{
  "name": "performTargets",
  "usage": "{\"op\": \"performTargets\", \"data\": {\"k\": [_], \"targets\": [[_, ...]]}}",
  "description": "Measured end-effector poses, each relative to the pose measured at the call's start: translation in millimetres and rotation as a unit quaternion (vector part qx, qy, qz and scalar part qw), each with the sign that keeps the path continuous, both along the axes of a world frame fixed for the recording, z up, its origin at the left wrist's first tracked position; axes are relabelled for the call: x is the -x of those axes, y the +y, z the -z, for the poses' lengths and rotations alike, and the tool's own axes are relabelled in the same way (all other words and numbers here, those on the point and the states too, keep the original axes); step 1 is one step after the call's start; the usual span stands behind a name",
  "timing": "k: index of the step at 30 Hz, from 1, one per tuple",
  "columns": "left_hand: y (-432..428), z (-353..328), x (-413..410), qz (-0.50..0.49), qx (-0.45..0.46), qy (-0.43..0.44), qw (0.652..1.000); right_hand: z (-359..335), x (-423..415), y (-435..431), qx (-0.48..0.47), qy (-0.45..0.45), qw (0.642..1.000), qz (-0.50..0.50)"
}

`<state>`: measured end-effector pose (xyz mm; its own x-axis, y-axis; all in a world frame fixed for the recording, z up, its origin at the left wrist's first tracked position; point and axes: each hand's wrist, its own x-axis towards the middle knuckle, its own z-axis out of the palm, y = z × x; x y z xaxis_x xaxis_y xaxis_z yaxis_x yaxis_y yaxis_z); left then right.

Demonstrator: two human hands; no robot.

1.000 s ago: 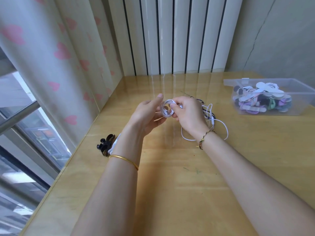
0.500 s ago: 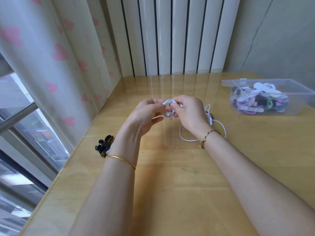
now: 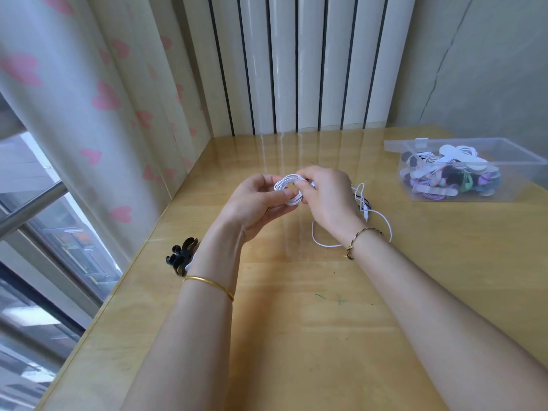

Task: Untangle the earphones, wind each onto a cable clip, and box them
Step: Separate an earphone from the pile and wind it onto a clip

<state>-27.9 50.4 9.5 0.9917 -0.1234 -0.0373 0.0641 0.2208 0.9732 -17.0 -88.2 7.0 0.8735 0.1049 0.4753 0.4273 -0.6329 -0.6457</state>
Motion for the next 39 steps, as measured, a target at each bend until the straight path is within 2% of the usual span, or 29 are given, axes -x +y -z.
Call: {"op": "performTargets", "data": {"k": [4, 7, 8, 10, 12, 13, 15, 18, 22, 30, 35, 39], "targets": [[8, -2, 2, 0.042, -0.012, 0.012, 0.999, -1, -2, 0, 0.027, -0.001, 1.000, 0.009], [23, -3, 1, 0.060, -0.077, 0.040, 0.994, -1, -5, -3, 0.048, 0.009, 0.999, 0.017], [28, -3, -1, 0.034, -0.107, 0.036, 0.993, 0, -6, -4, 0.056, 0.014, 0.998, 0.017], [38, -2, -8, -0.081, -0.197, 0.010, 0.977, 2, -8, -4, 0.069, 0.024, 0.997, 0.017], [49, 2, -18, -0.208, -0.339, -0.006, 0.918, 3, -8, -2, 0.073, 0.032, 0.997, 0.013], [53, 5, -23, -0.233, -0.410, -0.004, 0.882, 4, -9, -2, 0.074, 0.035, 0.997, 0.010], [57, 12, -30, -0.207, -0.526, 0.017, 0.824, 6, -8, -1, 0.075, 0.037, 0.996, 0.004], [53, 19, -37, -0.133, -0.619, 0.050, 0.773, 7, -7, 0, 0.078, 0.039, 0.996, -0.006], [49, 23, -44, -0.109, -0.659, 0.068, 0.741, 9, -6, -2, 0.072, 0.043, 0.996, -0.015], [35, 32, -52, -0.135, -0.641, 0.079, 0.751, 2, 2, -14, 0.065, 0.024, 0.997, -0.024], [30, 41, -58, -0.185, -0.650, 0.099, 0.730, -9, 10, -29, 0.053, 0.011, 0.998, -0.034], [30, 39, -59, -0.163, -0.673, 0.103, 0.714, -14, 15, -40, 0.044, 0.015, 0.998, -0.034]]}}
